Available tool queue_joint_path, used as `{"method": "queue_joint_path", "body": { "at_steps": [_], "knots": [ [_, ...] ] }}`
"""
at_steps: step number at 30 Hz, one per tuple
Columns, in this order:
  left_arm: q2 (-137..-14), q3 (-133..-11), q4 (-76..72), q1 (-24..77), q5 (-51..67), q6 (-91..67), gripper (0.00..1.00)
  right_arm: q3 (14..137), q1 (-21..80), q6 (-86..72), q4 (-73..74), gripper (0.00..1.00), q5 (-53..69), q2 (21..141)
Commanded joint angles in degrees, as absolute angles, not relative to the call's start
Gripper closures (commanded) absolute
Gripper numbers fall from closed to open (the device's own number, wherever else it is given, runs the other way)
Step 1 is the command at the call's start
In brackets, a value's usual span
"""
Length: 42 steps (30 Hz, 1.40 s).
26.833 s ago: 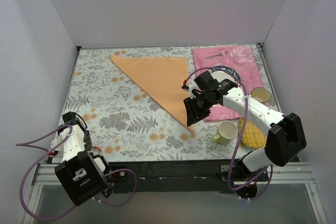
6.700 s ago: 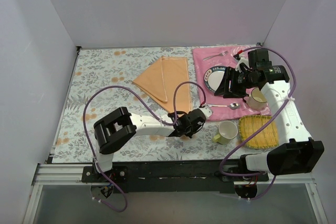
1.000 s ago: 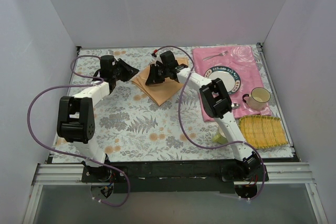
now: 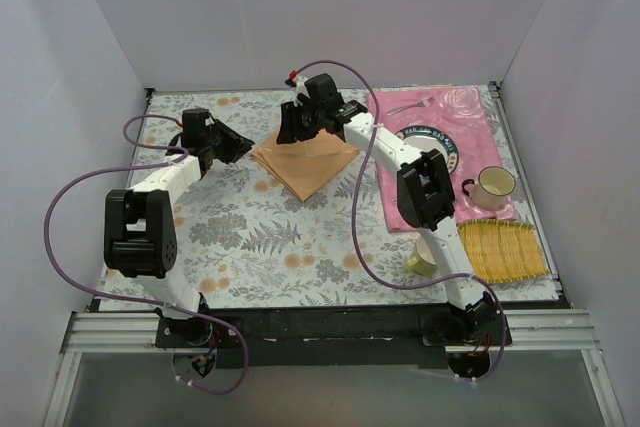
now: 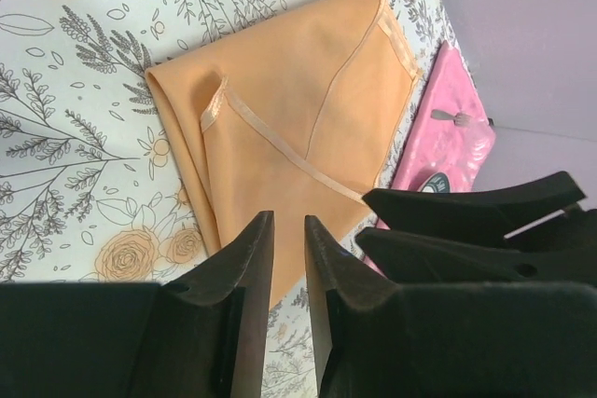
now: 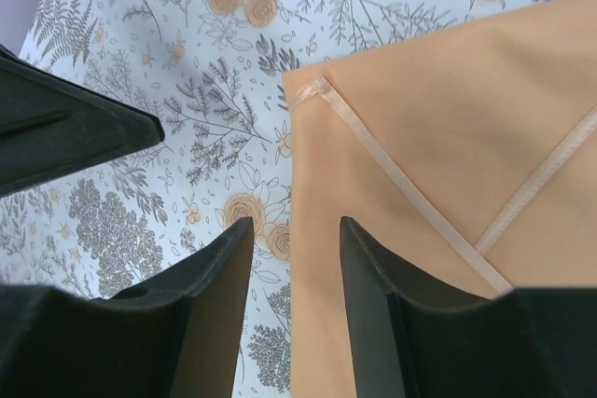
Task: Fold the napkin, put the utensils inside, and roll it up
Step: Fold the napkin
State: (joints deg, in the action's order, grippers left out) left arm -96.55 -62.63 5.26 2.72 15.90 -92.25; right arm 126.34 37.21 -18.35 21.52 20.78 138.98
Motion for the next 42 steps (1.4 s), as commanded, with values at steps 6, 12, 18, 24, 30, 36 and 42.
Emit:
{"method": "queue_joint_path", "body": {
  "at_steps": [6, 12, 18, 24, 30, 36, 42],
  "knots": [
    [-93.6, -59.9, 3.8, 2.5, 19.6, -93.7, 0.81, 127.6, 37.4, -15.6, 20.4, 0.60, 15.7, 141.1],
    [-93.4, -59.9, 3.4, 2.5, 19.1, -93.6, 0.82, 127.4, 37.4, -16.1, 17.8, 0.66, 17.6, 145.2],
    [-94.8, -61.1, 3.3, 2.5, 19.2, -93.9, 0.82, 124.5, 37.4, -17.9, 16.1, 0.74, 20.3, 147.8],
    [-96.1, -61.5, 3.4, 2.5, 19.2, -94.0, 0.82, 122.3, 37.9, -15.0, 17.5, 0.80, 19.6, 147.7],
    [-99.6, -63.2, 2.7, 2.5, 21.5, -93.6, 0.82, 118.2, 38.4, -9.6, 19.2, 0.82, 19.2, 145.5],
    [-101.8, -62.4, 0.9, 2.5, 20.0, -94.1, 0.83, 119.9, 37.5, -12.6, 19.1, 0.65, 22.8, 143.7],
    [-101.8, -62.6, 0.7, 2.5, 19.7, -94.2, 0.84, 120.9, 36.4, -20.2, 14.5, 0.57, 26.4, 140.5]
  ]
}}
